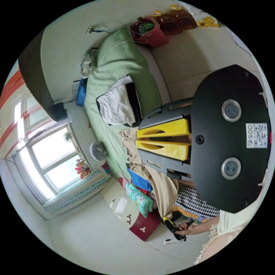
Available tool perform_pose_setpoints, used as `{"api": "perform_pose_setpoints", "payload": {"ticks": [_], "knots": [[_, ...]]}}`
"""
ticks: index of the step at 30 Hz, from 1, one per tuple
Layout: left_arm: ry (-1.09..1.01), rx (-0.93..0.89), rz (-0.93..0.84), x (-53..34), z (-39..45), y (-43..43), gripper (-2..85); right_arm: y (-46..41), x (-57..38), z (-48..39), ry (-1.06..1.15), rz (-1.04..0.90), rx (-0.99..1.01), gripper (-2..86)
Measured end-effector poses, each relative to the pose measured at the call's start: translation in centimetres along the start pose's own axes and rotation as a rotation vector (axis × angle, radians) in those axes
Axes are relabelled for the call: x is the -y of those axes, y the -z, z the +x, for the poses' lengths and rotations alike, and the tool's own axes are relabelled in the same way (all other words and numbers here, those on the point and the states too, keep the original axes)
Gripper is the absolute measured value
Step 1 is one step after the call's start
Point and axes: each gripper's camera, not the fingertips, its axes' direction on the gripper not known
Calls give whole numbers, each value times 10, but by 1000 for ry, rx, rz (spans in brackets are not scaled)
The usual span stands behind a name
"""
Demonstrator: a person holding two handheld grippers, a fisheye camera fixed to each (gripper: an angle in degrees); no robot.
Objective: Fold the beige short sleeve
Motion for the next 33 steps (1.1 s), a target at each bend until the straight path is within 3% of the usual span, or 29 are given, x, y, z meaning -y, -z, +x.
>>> {"api": "perform_pose_setpoints", "payload": {"ticks": [7,19,28,31,33], "knots": [[0,-15,-16,16,2,7,9,18,8,-3,9,73,-14,-16],[85,8,-81,101,-39,-90,10,-95,55,8,-77,-41,-31,-15],[139,76,-121,242,-76,-230,13,-287,182,-31,32,-109,-183,-15],[181,-45,-137,285,-86,-286,15,-383,223,-51,104,-189,-305,-12],[152,60,-233,309,-87,-331,19,-448,241,-59,141,-281,-315,-2]]}}
